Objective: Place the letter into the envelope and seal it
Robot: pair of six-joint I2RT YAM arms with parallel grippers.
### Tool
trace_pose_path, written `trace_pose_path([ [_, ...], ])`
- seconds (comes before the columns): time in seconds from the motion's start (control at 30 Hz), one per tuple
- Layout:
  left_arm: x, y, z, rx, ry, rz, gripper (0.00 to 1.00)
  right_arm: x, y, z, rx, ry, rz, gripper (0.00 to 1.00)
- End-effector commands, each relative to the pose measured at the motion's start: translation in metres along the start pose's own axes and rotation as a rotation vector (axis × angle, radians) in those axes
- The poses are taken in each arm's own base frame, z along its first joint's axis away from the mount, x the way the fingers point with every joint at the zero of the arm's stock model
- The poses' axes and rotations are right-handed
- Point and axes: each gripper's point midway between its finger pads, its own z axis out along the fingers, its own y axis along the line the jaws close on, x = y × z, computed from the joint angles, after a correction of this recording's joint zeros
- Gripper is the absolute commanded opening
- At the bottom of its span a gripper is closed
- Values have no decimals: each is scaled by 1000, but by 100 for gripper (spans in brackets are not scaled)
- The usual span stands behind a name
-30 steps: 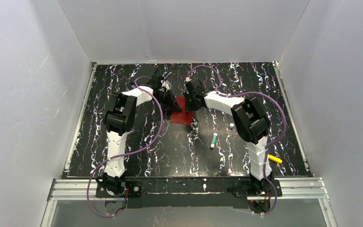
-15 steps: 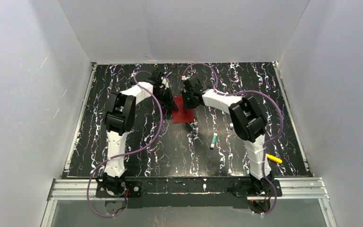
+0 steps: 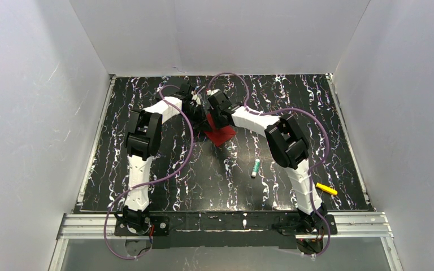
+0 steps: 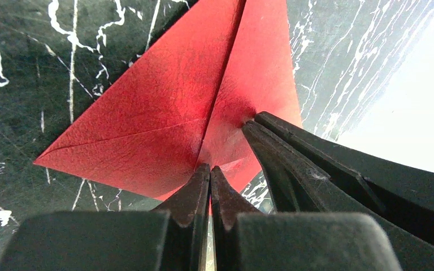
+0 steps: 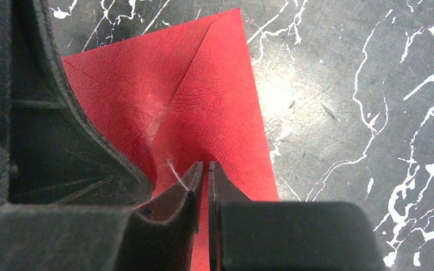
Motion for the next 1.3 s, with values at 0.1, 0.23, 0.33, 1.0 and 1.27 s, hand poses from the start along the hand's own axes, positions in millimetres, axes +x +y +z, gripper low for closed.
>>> trace_pose_path([
  [0.1, 30, 64, 21, -160, 108, -113, 0, 20, 27, 5, -94, 46, -32, 17],
  [0.23, 31, 66, 22, -142, 116, -136, 0, 21, 31, 15, -98, 55, -64, 11],
  [0.33, 30, 66, 22, -133, 120, -139, 0, 26, 37, 19, -106, 50, -104, 11],
  [1.0, -10, -5, -42, 277, 39, -103, 1, 136, 11, 6, -104, 298, -174, 14],
  [1.27, -16, 8, -33, 219, 16, -138, 2, 135, 4, 12, -48, 325, -189, 24],
])
